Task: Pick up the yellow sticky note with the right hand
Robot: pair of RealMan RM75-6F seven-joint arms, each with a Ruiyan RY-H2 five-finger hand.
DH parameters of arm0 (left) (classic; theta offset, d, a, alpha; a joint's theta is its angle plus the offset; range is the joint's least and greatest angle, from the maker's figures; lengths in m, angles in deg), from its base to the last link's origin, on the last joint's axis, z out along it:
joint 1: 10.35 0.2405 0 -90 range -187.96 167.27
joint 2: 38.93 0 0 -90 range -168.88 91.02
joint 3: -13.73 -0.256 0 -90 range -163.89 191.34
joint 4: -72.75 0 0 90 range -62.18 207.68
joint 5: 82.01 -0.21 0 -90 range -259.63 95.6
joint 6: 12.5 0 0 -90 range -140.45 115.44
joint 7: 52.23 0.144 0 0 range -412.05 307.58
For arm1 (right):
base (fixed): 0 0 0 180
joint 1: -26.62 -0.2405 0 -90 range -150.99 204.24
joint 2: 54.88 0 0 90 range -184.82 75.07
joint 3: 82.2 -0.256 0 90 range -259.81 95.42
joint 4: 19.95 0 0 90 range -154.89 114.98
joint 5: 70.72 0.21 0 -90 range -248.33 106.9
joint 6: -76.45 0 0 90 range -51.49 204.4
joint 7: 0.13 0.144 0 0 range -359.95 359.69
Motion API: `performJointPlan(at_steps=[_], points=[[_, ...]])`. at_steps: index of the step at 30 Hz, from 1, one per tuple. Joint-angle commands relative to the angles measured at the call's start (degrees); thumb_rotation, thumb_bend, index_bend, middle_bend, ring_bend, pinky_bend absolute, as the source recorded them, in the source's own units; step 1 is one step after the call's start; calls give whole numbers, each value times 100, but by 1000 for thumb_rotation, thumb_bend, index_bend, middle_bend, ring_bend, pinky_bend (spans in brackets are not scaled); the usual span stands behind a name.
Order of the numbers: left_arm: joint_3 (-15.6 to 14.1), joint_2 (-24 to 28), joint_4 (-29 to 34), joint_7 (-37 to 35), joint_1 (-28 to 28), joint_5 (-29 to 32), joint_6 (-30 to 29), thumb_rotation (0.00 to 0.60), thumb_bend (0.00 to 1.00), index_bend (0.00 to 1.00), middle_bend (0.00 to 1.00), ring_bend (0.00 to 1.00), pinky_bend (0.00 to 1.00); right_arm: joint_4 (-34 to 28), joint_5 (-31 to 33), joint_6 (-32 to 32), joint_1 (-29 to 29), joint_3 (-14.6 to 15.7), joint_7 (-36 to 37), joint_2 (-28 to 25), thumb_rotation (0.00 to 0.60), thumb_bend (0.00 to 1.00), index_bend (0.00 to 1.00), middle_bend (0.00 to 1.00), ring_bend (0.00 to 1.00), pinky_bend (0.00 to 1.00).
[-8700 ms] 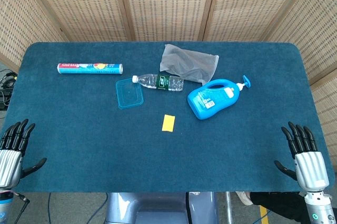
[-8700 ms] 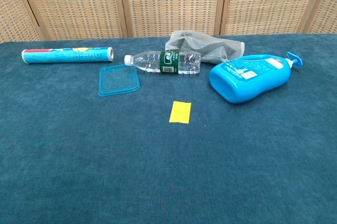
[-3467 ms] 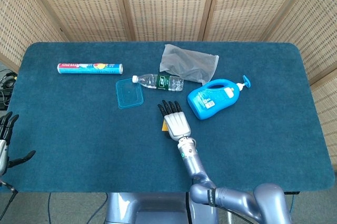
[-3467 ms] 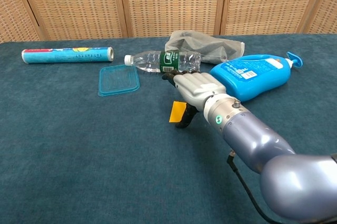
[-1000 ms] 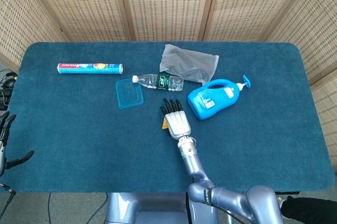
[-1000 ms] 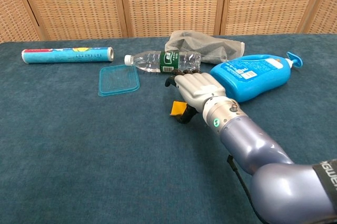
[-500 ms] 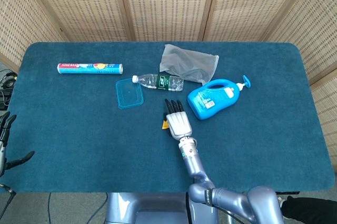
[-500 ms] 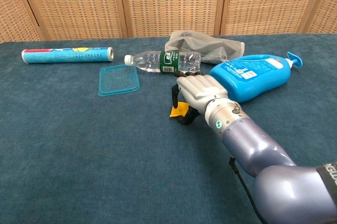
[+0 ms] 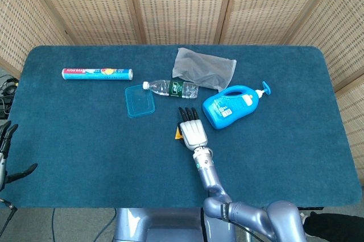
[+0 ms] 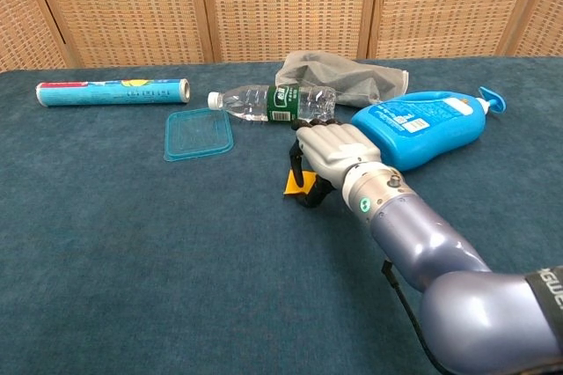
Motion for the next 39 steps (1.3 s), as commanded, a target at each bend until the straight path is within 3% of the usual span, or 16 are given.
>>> performJointPlan(at_steps=[1, 13, 25, 39], points=[[1, 1, 0, -3, -3, 6, 10, 600, 79, 0, 0, 0, 79, 17, 10, -29, -5, -4, 9, 0, 600, 427, 633, 132, 0, 0], [-8, 5, 2, 11, -10, 1, 28, 600, 79, 0, 0, 0, 79, 30, 56, -49, -23, -27, -80, 6, 600, 583, 627, 120, 0, 0], [-5, 8, 6, 8, -11, 0, 22, 600, 78, 0, 0, 0, 80, -91, 96, -36, -41, -55, -191, -44, 600, 599, 647, 125, 0, 0], [8, 20, 1, -24, -18, 36, 52, 600, 79, 0, 0, 0, 80, 15, 107, -22, -231, -204, -222, 14, 600, 548, 725, 183, 0, 0]])
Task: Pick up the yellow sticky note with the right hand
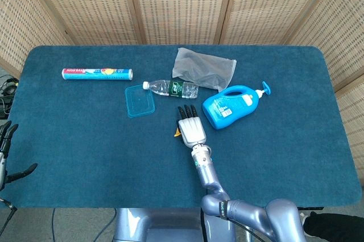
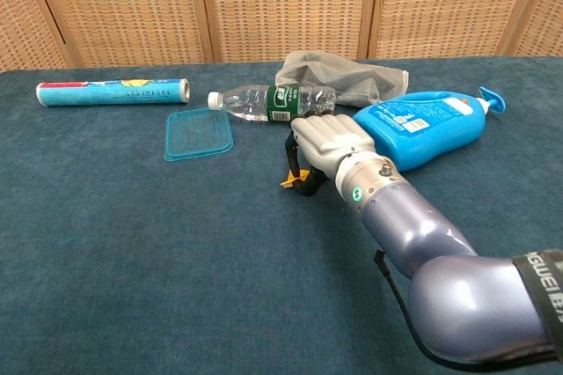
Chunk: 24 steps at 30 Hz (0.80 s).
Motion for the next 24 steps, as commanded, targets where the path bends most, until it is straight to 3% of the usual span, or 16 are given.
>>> performJointPlan(at_steps=[1, 17, 24], points=[[6, 1, -1, -4, -4, 4, 2, 600, 79, 0, 0, 0, 80, 37, 2, 2, -62, -53, -2, 22, 600, 544, 727, 184, 0, 0], [39, 18, -19, -52, -3, 57, 9, 600, 79, 0, 0, 0, 80, 476, 47, -74, -617, -451, -41, 76, 600, 511, 694, 173, 0, 0], [44, 17, -17, -53, -1, 65, 9, 600, 79, 0, 0, 0, 80, 233, -97, 223, -570, -453, 54, -142, 600, 508, 684, 174, 0, 0]])
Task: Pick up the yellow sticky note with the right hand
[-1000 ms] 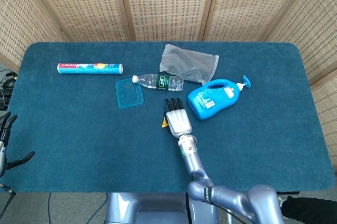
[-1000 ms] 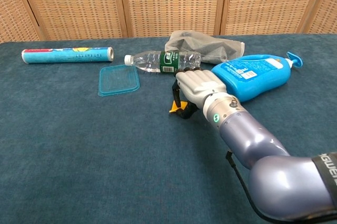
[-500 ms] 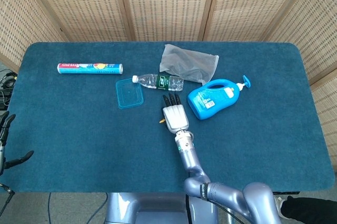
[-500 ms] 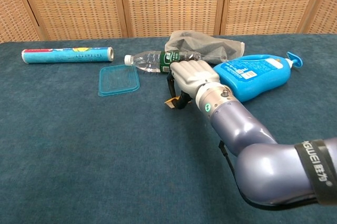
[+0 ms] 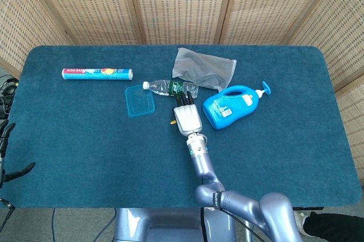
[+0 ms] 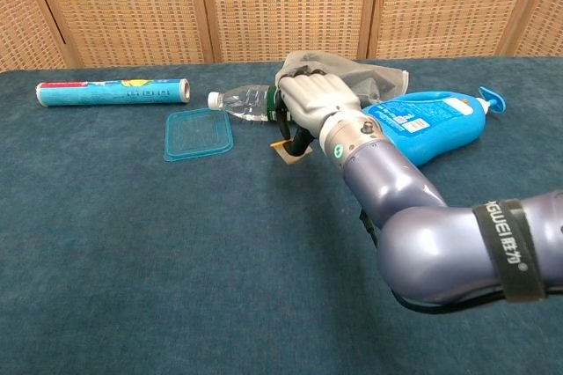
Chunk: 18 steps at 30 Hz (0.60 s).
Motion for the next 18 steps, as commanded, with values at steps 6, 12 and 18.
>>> performJointPlan(at_steps=[6, 12, 18], points=[[-24, -1, 15, 19, 5, -47, -21, 600, 79, 0, 0, 0, 80, -818, -118, 447, 314, 50, -51, -535, 600, 506, 683, 174, 0, 0], [-52, 8, 80, 71, 35, -150, -136, 600, 79, 0, 0, 0, 80, -2013, -248, 952, 713, 133, -311, -1222, 600, 501, 679, 172, 0, 0], [-69, 26, 121, 88, 74, -225, -251, 600, 78, 0, 0, 0, 80, -3240, -366, 1422, 1200, 256, -422, -1964, 600, 501, 675, 169, 0, 0]])
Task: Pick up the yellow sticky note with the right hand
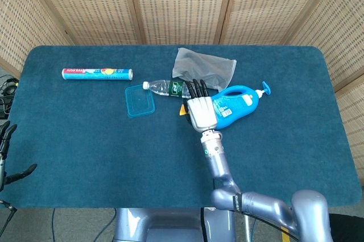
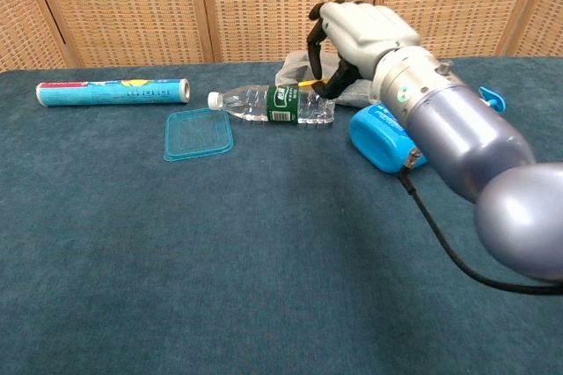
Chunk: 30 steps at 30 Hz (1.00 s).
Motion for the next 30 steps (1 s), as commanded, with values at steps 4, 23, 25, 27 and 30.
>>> performJointPlan(at_steps=[4, 23, 25, 27, 30], points=[[-35, 25, 63, 23, 54, -144, -174, 600, 79, 0, 0, 0, 80, -1807, -292, 718, 935, 208, 330, -1257, 600, 500, 675, 168, 0, 0], [-162, -59, 164, 415, 180, -607, -623, 600, 79, 0, 0, 0, 80, -3157, -2327, 1137, 2759, 1824, 4036, -3575, 600, 487, 687, 175, 0, 0], [-165, -101, 137, 478, 174, -636, -632, 600, 79, 0, 0, 0, 80, -3154, -2569, 1229, 2881, 2006, 4362, -3689, 600, 487, 688, 177, 0, 0], [-175, -137, 111, 546, 176, -678, -657, 600, 78, 0, 0, 0, 80, -3145, -2823, 1314, 2980, 2183, 4646, -3783, 600, 487, 689, 177, 0, 0], [-196, -184, 90, 651, 187, -753, -711, 600, 79, 0, 0, 0, 80, -3146, -3211, 1468, 3115, 2434, 4996, -3905, 600, 487, 691, 179, 0, 0]])
